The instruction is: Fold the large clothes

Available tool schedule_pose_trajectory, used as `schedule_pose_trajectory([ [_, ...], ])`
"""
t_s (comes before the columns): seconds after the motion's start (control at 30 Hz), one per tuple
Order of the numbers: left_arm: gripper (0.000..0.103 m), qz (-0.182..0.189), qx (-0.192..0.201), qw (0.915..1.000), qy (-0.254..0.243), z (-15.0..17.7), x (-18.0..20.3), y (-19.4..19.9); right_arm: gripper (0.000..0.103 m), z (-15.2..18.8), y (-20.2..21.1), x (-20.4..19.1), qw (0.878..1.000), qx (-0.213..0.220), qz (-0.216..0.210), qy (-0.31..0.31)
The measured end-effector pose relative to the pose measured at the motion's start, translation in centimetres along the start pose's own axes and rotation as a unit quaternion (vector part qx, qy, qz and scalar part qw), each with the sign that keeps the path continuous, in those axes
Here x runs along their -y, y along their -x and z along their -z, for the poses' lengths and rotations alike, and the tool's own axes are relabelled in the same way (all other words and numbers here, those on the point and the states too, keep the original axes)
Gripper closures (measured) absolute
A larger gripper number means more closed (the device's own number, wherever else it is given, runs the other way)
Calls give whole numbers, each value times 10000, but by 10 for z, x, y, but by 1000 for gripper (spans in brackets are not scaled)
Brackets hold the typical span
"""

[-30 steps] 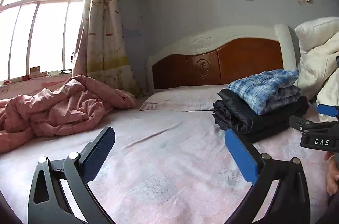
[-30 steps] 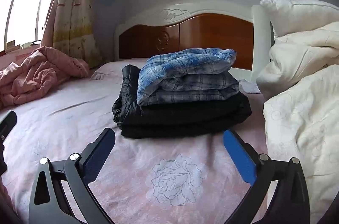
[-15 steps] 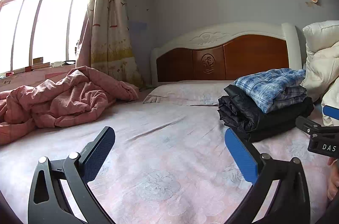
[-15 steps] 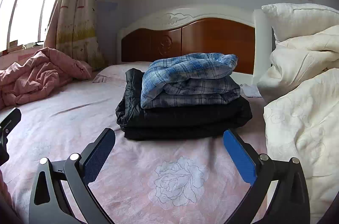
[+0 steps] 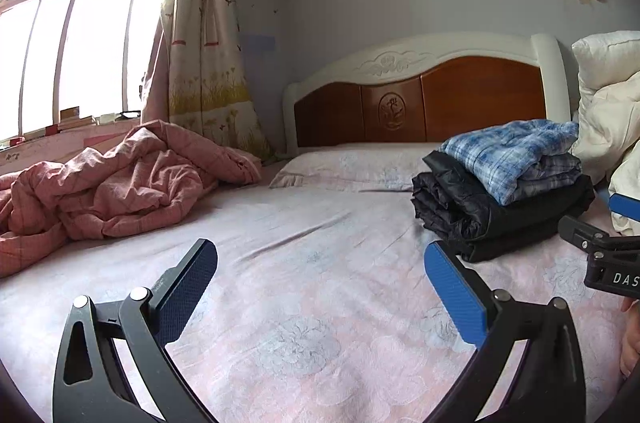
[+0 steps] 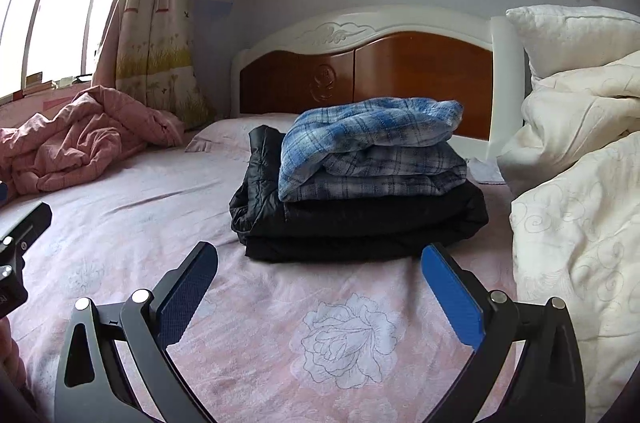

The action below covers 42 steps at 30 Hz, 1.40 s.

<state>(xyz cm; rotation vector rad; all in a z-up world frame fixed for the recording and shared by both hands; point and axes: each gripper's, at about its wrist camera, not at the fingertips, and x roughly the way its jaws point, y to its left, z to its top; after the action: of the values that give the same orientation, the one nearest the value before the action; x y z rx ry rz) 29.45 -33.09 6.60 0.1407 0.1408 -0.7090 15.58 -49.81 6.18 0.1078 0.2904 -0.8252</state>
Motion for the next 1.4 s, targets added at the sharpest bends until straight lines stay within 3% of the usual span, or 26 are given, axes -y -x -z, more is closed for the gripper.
schedule_pose_trajectory([
  [1.4, 0, 9, -151, 9998, -137, 2, 6, -6, 0, 4, 7, 9, 9995, 89, -49, -302],
])
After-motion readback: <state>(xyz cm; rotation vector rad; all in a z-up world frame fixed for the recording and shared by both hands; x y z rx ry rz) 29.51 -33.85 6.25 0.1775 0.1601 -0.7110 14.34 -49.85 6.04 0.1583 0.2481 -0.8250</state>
